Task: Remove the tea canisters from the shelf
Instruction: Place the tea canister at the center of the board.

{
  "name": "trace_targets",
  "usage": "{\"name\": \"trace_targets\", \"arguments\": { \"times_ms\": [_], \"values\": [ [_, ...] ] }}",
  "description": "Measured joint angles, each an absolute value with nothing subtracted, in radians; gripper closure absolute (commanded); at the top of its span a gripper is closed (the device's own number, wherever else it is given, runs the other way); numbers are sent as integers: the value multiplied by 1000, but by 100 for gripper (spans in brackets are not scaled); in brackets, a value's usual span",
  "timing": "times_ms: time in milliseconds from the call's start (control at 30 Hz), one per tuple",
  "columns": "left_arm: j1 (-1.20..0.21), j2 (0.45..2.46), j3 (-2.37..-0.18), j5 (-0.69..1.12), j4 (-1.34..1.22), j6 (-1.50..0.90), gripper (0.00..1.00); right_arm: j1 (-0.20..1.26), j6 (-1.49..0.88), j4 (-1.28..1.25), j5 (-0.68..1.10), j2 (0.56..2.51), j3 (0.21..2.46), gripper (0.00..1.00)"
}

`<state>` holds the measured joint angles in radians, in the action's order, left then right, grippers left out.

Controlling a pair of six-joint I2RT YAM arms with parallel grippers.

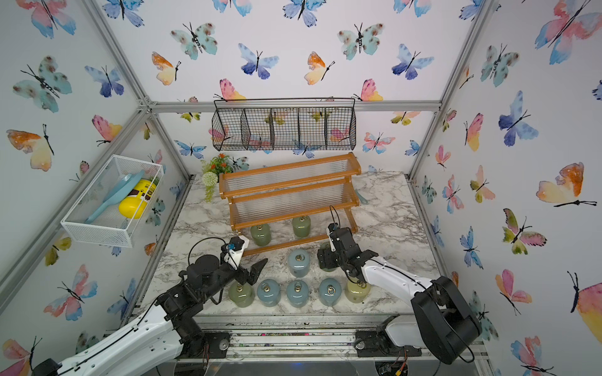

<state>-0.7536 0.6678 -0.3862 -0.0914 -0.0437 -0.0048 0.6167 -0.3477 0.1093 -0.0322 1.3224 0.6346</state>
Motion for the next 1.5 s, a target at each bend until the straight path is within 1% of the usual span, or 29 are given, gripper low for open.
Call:
{"name": "trace_targets", "arguments": {
  "times_ms": [933, 1133, 1500],
  "values": [
    [-754, 692, -382, -101, -44, -27, 2, 624, -359, 147, -36, 1299, 638, 1],
    [-754, 706, -382, -121, -43, -51, 2, 624, -360, 150, -39, 1277, 668, 1],
    [-754, 796, -438, -225, 15, -117, 1, 624, -377, 150, -51, 1222, 674, 1]
  ]
}}
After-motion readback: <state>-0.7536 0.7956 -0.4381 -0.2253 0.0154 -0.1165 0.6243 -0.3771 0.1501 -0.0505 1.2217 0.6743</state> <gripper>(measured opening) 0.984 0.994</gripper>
